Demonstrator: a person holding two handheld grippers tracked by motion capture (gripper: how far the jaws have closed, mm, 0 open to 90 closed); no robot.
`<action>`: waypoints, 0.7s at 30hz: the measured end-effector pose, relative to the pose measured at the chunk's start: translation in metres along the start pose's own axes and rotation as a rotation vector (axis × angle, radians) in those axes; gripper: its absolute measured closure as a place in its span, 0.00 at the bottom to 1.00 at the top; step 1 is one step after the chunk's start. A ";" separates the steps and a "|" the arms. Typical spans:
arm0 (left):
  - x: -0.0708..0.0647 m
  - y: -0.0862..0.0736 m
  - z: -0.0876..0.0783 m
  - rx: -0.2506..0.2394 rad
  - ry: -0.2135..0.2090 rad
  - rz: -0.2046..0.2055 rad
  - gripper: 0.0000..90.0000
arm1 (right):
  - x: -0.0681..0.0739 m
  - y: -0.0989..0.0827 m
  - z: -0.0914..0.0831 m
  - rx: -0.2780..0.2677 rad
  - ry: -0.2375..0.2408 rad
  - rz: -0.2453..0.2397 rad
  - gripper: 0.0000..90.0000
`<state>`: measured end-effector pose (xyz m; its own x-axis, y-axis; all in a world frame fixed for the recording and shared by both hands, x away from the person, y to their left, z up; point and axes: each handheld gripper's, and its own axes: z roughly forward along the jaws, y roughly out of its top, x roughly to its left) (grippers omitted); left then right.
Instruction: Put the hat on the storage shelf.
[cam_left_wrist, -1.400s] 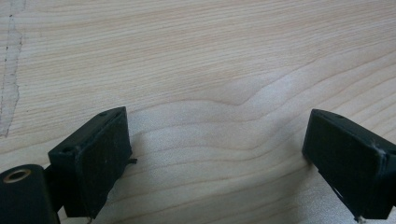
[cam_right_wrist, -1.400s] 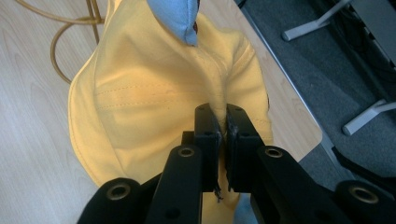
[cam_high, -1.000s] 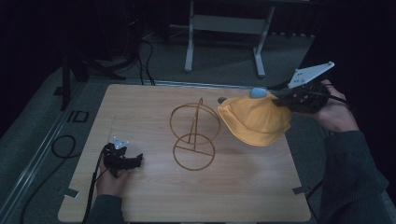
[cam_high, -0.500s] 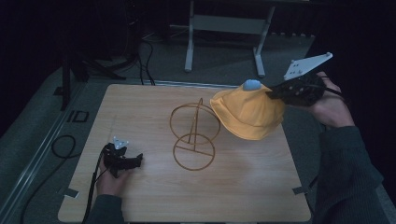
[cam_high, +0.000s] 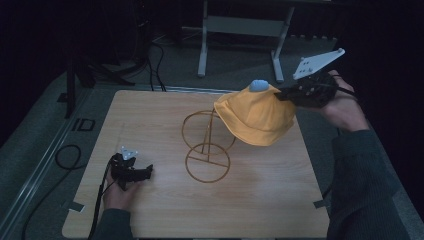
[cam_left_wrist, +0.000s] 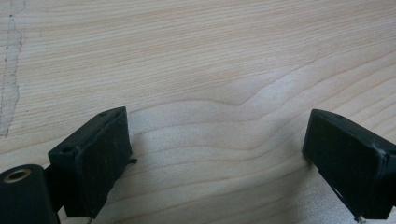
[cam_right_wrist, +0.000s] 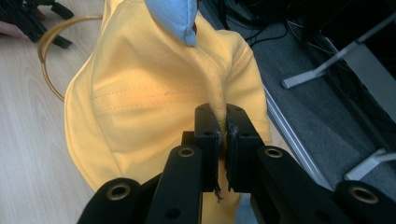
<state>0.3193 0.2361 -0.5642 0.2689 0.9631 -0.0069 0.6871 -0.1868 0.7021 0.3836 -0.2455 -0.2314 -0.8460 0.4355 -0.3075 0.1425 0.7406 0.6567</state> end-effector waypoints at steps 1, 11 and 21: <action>0.000 0.000 0.000 0.000 0.000 0.000 0.09 | 0.002 0.005 0.002 0.000 0.005 -0.014 0.94; 0.000 0.000 0.000 0.000 0.000 0.000 0.09 | 0.008 0.019 0.011 -0.002 0.024 -0.035 0.94; 0.000 0.000 0.000 0.000 0.000 0.000 0.09 | 0.013 0.029 0.020 -0.011 0.042 -0.049 0.94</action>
<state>0.3193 0.2361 -0.5642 0.2691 0.9631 -0.0071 0.6872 -0.1868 0.7020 0.3870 -0.2085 -0.2299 -0.8728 0.3769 -0.3100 0.0953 0.7547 0.6491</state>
